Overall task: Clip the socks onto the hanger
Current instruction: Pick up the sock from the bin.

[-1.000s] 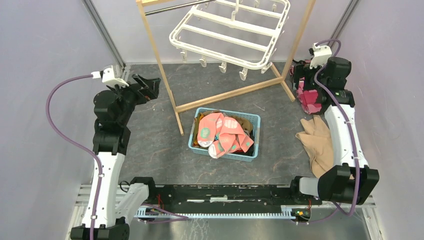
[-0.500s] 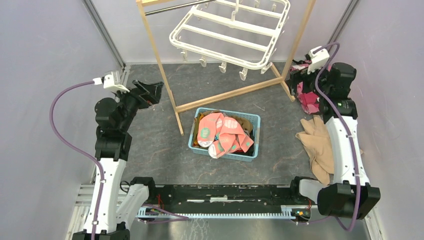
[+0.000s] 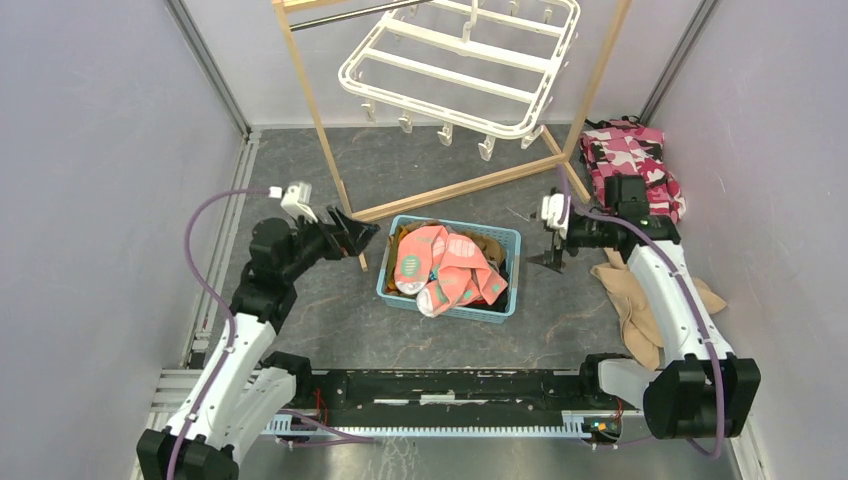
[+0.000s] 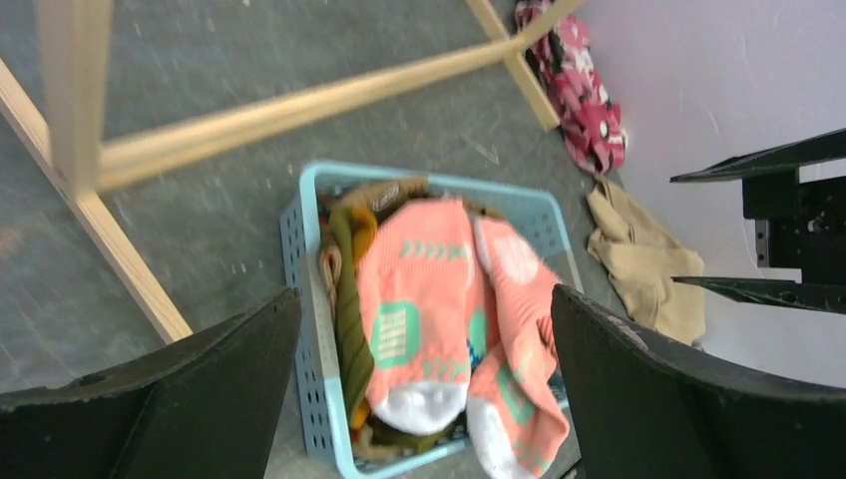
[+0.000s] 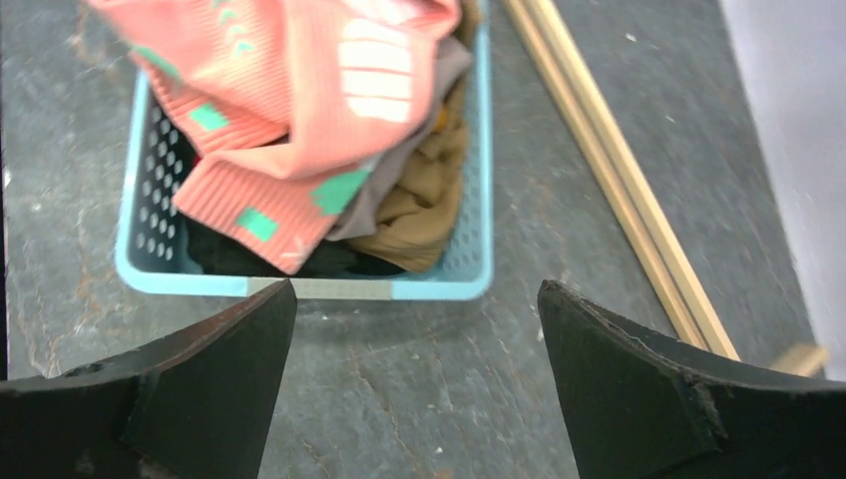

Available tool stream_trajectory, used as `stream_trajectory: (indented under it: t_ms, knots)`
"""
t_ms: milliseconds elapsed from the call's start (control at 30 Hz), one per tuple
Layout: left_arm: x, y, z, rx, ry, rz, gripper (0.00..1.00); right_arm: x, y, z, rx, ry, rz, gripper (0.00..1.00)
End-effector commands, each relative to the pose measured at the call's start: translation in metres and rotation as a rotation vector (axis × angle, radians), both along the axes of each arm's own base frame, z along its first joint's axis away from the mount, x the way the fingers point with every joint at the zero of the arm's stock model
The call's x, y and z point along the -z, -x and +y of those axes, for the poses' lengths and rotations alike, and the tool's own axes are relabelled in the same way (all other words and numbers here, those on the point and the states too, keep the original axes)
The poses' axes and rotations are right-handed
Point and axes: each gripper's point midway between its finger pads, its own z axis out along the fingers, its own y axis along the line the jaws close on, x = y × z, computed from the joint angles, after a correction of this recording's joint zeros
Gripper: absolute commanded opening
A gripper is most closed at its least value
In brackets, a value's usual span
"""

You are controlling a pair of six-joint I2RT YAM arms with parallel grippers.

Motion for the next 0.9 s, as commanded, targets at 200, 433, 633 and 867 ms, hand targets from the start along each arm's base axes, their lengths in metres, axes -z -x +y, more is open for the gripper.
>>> stream_trajectory:
  t_ms: [200, 433, 633, 867]
  knots:
    - [0.020, 0.004, -0.022, 0.044, 0.190, 0.023, 0.99, 0.033, 0.035, 0.052, -0.253, 0.078, -0.051, 0.93]
    - [0.016, -0.005, -0.034, 0.100, 0.176, 0.051, 0.93, 0.039, 0.026, 0.096, -0.098, 0.008, 0.050, 0.71]
    - [0.013, -0.006, -0.037, 0.092, 0.201, 0.047, 0.91, 0.055, 0.015, 0.101, 0.063, 0.035, 0.075, 0.59]
    - [0.005, -0.002, -0.045, 0.119, 0.217, 0.020, 0.91, 0.078, 0.010, 0.090, 0.169, 0.065, 0.098, 0.47]
